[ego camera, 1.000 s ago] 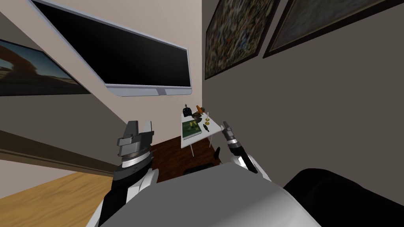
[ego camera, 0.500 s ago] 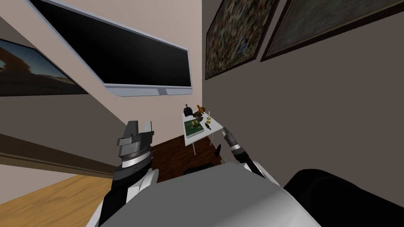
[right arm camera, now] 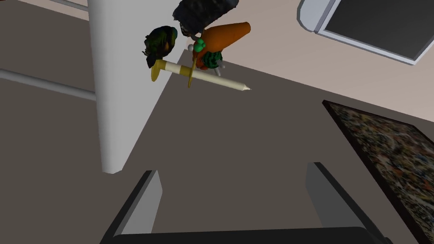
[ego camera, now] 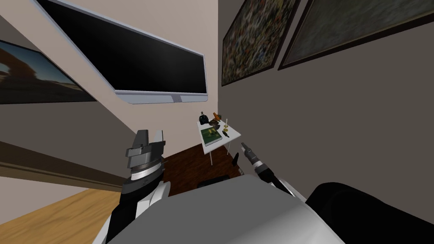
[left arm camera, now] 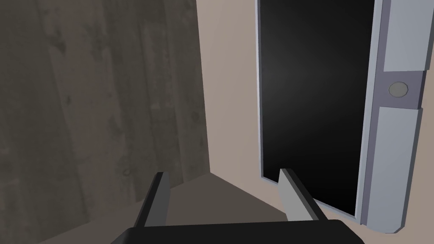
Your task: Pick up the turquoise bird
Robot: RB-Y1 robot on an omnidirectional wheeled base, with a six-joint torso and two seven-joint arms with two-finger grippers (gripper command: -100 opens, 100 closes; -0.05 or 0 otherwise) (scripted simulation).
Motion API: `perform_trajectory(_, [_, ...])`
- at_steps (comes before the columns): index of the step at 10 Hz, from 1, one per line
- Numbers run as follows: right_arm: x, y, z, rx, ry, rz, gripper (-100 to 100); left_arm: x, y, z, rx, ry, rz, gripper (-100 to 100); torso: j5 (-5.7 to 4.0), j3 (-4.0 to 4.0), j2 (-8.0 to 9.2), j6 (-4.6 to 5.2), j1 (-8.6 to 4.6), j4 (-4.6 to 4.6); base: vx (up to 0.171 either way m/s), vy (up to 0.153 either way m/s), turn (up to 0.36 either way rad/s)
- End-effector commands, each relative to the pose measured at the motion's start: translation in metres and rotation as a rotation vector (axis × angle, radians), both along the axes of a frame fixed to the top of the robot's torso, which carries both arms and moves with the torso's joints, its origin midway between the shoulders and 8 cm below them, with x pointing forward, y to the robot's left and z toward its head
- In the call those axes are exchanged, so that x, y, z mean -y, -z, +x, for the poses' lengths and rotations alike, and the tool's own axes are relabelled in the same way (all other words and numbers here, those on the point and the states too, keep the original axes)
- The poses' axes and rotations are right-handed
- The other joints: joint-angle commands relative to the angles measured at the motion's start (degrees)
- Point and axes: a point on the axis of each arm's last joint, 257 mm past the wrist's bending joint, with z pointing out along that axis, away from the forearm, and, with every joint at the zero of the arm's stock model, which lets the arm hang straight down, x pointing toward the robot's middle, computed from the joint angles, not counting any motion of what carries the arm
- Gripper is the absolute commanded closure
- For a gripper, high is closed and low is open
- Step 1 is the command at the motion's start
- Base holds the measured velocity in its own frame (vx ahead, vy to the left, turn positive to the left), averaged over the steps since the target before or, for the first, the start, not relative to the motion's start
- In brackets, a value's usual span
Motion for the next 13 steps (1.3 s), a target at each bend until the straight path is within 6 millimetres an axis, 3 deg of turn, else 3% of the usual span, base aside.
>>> perform_trajectory(1, [0.012,0.027,-0.015,-0.077,-0.003,-0.044,-100,0.0,0.0,0.0,0.0,0.0,0.0,0,0.0,0.0,0.0,0.0,0.0,0.0,-0.032,0.134,-0.053])
perform_trajectory(2, [0.023,0.047,-0.027,-0.136,0.003,-0.073,-100,0.0,0.0,0.0,0.0,0.0,0.0,0,0.0,-0.01,-0.02,0.02,0.05,-0.01,-0.05,0.21,-0.076])
perform_trajectory(3, [0.025,0.048,-0.028,-0.147,-0.013,-0.093,-100,0.0,0.0,0.0,0.0,0.0,0.0,0,0.05,0.02,0.04,0.03,0.28,0.0,-0.042,0.172,-0.042])
perform_trajectory(4, [0.038,0.069,-0.043,-0.213,-0.009,-0.13,-100,0.0,0.0,0.0,0.0,0.0,0.0,0,0.05,0.0,-0.01,0.0,0.19,0.0,-0.025,0.178,-0.036])
perform_trajectory(5, [0.039,0.069,-0.043,-0.216,-0.019,-0.141,-100,0.0,0.0,0.0,0.0,0.0,0.0,0,0.04,-0.03,-0.05,0.01,0.23,-0.01,-0.016,0.139,-0.03])
perform_trajectory(6, [0.053,0.088,-0.058,-0.282,-0.015,-0.181,-100,0.0,0.0,0.0,0.0,0.0,0.0,0,0.03,-0.05,-0.1,0.0,0.09,-0.02,-0.019,0.134,-0.023])
perform_trajectory(7, [0.054,0.088,-0.058,-0.285,-0.026,-0.193,-100,0.0,0.0,0.0,0.0,0.0,0.0,0,0.01,-0.06,-0.1,0.01,0.07,-0.02,-0.005,0.116,-0.025])
perform_trajectory(8, [0.069,0.106,-0.074,-0.349,-0.018,-0.23,-100,0.0,0.0,0.0,0.0,0.0,0.0,0,0.01,-0.08,-0.15,-0.01,-0.01,-0.03,0.001,0.136,-0.021])
perform_trajectory(9, [0.07,0.105,-0.074,-0.354,-0.035,-0.249,-100,0.0,0.0,0.0,0.0,0.0,0.0,0,0.0,-0.1,-0.18,0.0,0.04,-0.04,-0.004,0.117,-0.022])
perform_trajectory(10, [0.086,0.122,-0.091,-0.416,-0.028,-0.288,-100,0.0,0.0,0.0,0.0,0.0,0.0,0,0.0,-0.1,-0.18,0.0,-0.03,-0.04,0.009,0.157,-0.013])
perform_trajectory(11, [0.088,0.121,-0.09,-0.421,-0.044,-0.308,-100,0.0,0.0,0.0,0.0,0.0,0.0,0,0.02,-0.12,-0.21,0.0,0.12,-0.04,0.007,0.142,-0.02])
perform_trajectory(12, [0.105,0.136,-0.107,-0.484,-0.042,-0.353,-100,0.0,0.0,0.0,0.0,0.0,0.0,0,0.03,-0.13,-0.23,-0.01,0.06,-0.05,0.018,0.14,-0.007])
perform_trajectory(13, [0.107,0.134,-0.106,-0.487,-0.056,-0.37,-100,0.0,0.0,0.0,0.0,0.0,0.0,0,0.01,-0.15,-0.27,-0.01,0.06,-0.06,0.018,0.126,-0.009])
